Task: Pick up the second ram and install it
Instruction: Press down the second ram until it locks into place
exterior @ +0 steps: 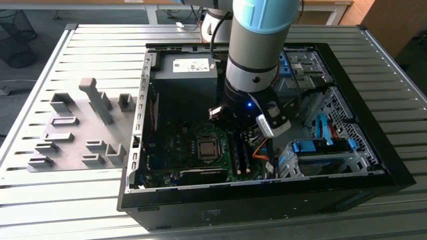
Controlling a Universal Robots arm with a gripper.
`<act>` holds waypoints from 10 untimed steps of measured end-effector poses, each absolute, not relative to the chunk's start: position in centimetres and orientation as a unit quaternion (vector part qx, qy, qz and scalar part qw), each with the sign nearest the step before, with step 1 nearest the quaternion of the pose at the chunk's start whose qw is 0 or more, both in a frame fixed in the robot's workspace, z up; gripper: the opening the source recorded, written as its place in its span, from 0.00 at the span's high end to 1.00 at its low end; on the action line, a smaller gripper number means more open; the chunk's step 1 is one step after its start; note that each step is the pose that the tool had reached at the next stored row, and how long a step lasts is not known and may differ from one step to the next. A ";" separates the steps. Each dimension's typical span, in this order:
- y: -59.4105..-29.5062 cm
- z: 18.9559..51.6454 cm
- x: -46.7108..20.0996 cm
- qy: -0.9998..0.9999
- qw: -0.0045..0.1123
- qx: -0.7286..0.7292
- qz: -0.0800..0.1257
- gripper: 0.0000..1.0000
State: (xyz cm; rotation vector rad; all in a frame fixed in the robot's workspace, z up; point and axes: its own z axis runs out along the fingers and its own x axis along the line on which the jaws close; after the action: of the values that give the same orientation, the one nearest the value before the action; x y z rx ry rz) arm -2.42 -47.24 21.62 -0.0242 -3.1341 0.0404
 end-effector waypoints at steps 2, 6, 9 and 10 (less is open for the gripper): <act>-47.2 21.4 -2.4 -1.000 0.004 -0.008 0.013 0.89; -47.2 21.5 -2.4 -1.000 0.004 -0.008 0.013 0.89; -47.2 21.9 -2.4 -1.000 0.003 -0.008 0.011 0.89; -47.2 22.1 -2.4 -1.000 0.003 -0.008 0.012 0.89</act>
State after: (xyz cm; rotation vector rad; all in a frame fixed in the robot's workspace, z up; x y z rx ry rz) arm -2.41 -47.21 22.14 -0.0243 -3.1350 0.0367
